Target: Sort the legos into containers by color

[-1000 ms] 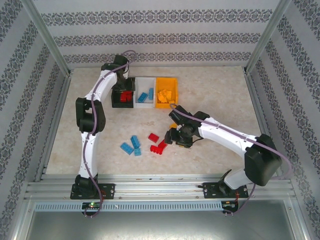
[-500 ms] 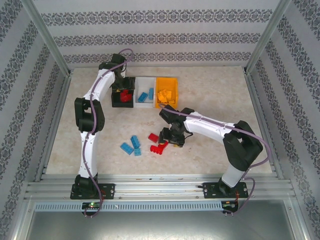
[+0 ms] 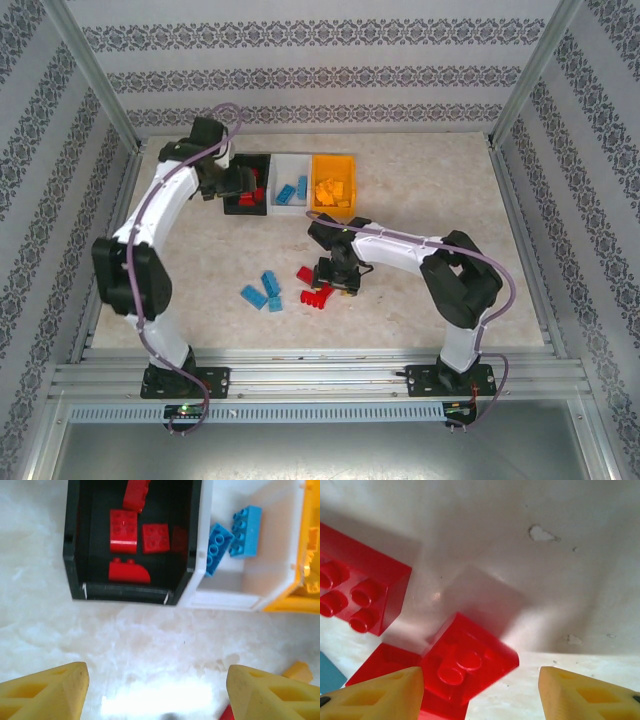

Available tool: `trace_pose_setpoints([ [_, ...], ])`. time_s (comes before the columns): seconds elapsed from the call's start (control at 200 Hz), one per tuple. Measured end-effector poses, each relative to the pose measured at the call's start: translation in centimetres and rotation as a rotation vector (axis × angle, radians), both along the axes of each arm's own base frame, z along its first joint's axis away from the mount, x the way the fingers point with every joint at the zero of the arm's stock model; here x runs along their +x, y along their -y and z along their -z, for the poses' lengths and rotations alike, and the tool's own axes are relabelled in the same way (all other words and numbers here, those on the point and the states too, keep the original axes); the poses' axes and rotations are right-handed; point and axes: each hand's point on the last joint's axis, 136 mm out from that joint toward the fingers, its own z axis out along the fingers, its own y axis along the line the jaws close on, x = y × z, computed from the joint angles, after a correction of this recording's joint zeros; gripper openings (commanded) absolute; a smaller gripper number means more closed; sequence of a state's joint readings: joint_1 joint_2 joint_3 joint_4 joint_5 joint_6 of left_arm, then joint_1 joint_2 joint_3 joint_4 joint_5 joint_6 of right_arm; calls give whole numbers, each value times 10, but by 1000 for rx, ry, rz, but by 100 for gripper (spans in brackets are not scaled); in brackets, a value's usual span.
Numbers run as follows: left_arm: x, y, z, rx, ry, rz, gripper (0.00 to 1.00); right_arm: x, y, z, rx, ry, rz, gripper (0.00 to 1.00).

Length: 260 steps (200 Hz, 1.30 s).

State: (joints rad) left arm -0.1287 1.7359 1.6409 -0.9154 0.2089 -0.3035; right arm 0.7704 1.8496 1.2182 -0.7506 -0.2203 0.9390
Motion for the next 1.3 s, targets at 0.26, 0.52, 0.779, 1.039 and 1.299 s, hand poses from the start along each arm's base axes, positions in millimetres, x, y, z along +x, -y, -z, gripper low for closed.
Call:
trace_pose_setpoints([
  [0.26,-61,-4,13,-25,-42,-13,74,10,-2,10,-35,8,4,55],
  [0.52,-87,-6,16,-36,-44,-17,74,11,3,15,-65,18,2,34],
  [0.779,-115,-2,37,-80,-100,-15,75,22,5,-10,-24,93,-20,31],
  [1.039,-159,8,61,-176,-169,-32,75,117,-47,-93,262,295,33,31],
  [1.299,-202,20,82,-314,-238,-91,75,219,-127,-129,505,426,7,31],
])
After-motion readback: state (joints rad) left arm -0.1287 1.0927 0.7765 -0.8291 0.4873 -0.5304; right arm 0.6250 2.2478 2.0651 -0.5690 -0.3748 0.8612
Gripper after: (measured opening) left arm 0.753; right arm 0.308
